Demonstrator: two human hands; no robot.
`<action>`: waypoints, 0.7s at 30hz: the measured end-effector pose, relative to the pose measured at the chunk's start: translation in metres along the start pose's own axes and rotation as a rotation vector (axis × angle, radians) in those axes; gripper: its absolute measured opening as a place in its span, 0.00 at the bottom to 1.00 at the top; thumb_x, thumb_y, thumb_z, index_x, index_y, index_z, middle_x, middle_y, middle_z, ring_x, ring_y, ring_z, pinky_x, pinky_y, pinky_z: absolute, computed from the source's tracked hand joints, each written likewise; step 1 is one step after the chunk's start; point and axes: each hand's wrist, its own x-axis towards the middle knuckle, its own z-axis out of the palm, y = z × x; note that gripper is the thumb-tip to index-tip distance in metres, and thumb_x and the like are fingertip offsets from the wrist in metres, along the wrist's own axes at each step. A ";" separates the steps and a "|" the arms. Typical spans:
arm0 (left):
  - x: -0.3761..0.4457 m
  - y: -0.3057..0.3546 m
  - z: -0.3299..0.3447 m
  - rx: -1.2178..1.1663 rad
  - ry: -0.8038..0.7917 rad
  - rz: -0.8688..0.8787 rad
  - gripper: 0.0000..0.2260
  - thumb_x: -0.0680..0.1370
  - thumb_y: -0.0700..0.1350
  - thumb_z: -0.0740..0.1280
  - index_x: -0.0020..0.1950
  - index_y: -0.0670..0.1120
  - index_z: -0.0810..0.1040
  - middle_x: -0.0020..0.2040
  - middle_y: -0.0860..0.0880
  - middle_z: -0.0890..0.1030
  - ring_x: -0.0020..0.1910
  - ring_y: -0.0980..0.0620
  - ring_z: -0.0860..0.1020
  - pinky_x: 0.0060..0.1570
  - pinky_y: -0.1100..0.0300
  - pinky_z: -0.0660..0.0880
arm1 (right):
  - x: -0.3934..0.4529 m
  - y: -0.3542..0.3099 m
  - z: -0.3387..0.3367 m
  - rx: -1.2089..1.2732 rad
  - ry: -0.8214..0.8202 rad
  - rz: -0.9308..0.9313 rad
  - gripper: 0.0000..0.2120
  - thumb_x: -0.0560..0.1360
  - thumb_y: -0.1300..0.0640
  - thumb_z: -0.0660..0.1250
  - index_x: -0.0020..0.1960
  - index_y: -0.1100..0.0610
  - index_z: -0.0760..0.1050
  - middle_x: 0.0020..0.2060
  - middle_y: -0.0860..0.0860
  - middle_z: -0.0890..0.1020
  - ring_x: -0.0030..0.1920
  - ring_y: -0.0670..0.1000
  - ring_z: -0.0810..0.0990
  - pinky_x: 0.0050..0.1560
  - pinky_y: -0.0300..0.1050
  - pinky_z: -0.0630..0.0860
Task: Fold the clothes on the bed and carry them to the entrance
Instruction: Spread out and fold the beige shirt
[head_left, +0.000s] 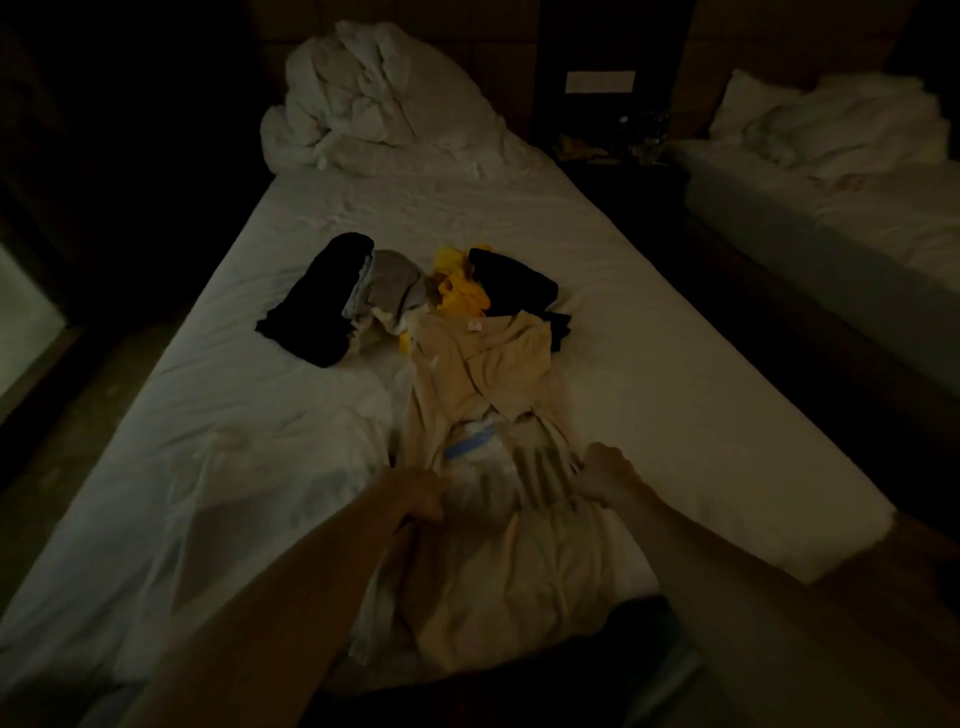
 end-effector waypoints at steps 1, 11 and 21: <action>-0.007 0.006 0.007 -0.006 -0.011 0.004 0.25 0.80 0.52 0.64 0.72 0.40 0.67 0.70 0.38 0.70 0.68 0.41 0.71 0.64 0.51 0.69 | -0.011 0.008 0.007 -0.017 0.012 0.021 0.24 0.73 0.46 0.67 0.63 0.59 0.70 0.60 0.58 0.76 0.57 0.60 0.78 0.56 0.51 0.77; -0.044 0.021 0.065 -0.045 0.073 -0.020 0.34 0.77 0.50 0.69 0.77 0.44 0.56 0.74 0.42 0.63 0.72 0.41 0.65 0.71 0.48 0.64 | -0.085 0.053 0.059 0.099 -0.002 -0.164 0.25 0.73 0.45 0.67 0.66 0.54 0.67 0.60 0.57 0.77 0.58 0.59 0.77 0.57 0.50 0.75; -0.063 0.032 0.058 -0.680 0.450 0.094 0.11 0.79 0.44 0.62 0.60 0.44 0.74 0.54 0.46 0.80 0.45 0.49 0.81 0.43 0.51 0.81 | -0.107 0.023 0.037 0.110 0.160 -0.301 0.24 0.75 0.57 0.65 0.69 0.56 0.63 0.61 0.58 0.74 0.58 0.59 0.75 0.57 0.50 0.74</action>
